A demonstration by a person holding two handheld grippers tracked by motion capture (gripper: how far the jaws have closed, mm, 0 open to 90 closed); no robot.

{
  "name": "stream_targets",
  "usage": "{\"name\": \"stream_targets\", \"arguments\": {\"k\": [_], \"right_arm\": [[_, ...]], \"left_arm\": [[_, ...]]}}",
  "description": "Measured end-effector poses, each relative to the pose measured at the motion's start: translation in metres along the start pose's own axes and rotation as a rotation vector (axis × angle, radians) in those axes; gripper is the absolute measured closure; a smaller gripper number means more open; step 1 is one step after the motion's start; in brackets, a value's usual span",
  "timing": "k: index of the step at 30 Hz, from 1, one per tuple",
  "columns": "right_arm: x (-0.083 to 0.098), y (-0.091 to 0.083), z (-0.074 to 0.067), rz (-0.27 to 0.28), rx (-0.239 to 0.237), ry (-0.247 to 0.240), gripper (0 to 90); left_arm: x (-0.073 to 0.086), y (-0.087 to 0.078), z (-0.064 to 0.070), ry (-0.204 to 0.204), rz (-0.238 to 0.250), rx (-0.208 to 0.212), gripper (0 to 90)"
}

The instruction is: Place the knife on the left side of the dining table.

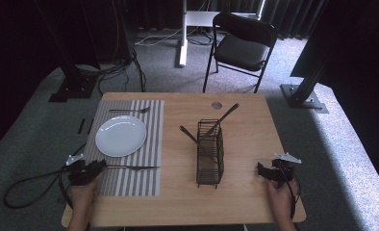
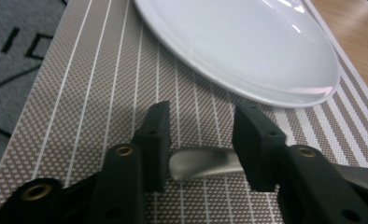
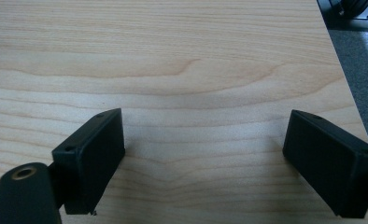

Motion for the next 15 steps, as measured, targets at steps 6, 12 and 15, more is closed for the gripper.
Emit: {"name": "stream_targets", "arguments": {"k": [6, 12, 15], "right_arm": [[0.000, 0.000, 0.000, 0.000, 0.000, 0.000, 12.1], [0.000, 0.000, 0.000, 0.000, 0.000, 0.000, 12.1], [0.000, 0.000, 0.000, 0.000, 0.000, 0.000, 12.1]], "left_arm": [[0.006, -0.004, 0.008, 0.047, 0.018, -0.016, 44.5], [0.012, -0.015, 0.019, 0.128, 0.047, -0.065, 39.3], [0.014, -0.021, 0.021, 0.144, 0.064, -0.077, 36.9]]}}
Point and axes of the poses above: each handheld gripper's, and its own axes: y roughly forward along the jaws, x roughly out of its underside, z roughly to its right, the point moved 9 cm from there along y, roughly forward along the jaws, and after that the axes turned 4 degrees about -y, right-handed, at the moved point
